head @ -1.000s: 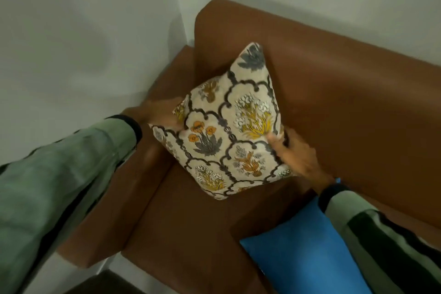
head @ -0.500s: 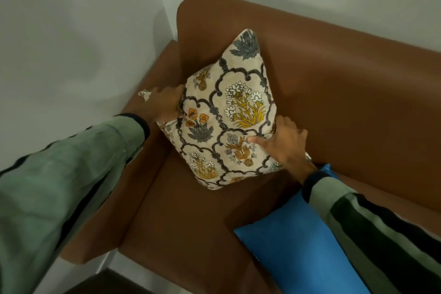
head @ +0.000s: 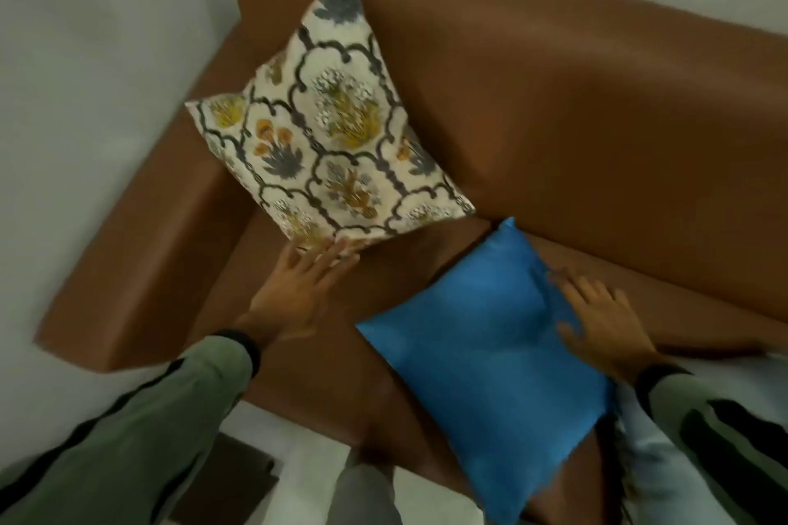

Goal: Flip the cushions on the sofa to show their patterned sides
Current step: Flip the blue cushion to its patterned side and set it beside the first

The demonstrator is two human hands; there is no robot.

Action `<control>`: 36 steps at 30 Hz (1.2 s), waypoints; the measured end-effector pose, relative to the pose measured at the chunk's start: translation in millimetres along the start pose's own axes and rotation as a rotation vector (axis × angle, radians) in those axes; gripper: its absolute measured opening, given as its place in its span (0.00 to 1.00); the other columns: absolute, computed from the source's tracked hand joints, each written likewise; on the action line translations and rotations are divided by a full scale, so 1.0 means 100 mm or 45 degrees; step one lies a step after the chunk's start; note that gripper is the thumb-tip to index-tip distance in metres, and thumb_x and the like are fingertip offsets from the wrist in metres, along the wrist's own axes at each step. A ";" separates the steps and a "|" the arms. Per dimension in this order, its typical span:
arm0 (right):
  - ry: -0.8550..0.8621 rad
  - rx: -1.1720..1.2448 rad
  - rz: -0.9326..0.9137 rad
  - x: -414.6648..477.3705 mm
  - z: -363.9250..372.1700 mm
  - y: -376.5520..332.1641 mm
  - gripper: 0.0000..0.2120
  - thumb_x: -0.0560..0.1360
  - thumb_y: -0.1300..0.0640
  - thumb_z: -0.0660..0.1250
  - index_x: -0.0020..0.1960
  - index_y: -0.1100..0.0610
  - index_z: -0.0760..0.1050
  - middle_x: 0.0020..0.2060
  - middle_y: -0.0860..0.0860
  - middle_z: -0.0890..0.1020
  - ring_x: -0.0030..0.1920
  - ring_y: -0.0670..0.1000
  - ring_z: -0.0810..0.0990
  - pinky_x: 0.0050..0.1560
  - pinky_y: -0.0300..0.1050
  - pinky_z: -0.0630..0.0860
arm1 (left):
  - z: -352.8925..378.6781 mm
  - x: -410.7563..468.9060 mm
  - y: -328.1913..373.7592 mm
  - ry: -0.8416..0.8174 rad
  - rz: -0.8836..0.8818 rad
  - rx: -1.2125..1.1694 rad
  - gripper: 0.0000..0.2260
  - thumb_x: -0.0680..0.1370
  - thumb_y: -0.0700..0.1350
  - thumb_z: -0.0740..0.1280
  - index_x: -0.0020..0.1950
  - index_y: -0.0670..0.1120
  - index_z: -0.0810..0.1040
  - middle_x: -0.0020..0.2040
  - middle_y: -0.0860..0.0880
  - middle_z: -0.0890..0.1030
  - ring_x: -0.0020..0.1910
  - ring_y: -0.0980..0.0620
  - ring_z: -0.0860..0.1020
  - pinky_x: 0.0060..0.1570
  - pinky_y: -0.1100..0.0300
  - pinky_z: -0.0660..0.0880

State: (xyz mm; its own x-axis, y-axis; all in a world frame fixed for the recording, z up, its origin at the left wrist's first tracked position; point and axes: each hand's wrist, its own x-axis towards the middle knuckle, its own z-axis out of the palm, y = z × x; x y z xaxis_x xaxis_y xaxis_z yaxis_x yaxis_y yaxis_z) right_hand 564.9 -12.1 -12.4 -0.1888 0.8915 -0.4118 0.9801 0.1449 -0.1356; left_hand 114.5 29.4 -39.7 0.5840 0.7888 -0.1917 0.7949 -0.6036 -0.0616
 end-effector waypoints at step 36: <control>0.532 1.018 0.260 0.14 -0.95 1.07 0.28 0.66 0.23 0.59 0.45 0.46 0.77 0.40 0.47 0.82 0.41 0.48 0.82 0.41 0.47 0.79 | -1.13 1.31 0.89 0.046 -0.656 -1.449 0.33 0.67 0.72 0.68 0.68 0.60 0.68 0.55 0.60 0.80 0.46 0.63 0.81 0.52 0.59 0.78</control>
State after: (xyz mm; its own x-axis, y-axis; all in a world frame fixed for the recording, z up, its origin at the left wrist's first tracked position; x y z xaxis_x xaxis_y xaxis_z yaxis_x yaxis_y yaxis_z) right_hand 673.1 56.7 53.2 0.1731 0.9720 -0.1588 0.6289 -0.2332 -0.7417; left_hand 280.3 91.8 40.0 0.1526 0.9168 -0.3691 0.6124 0.2054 0.7634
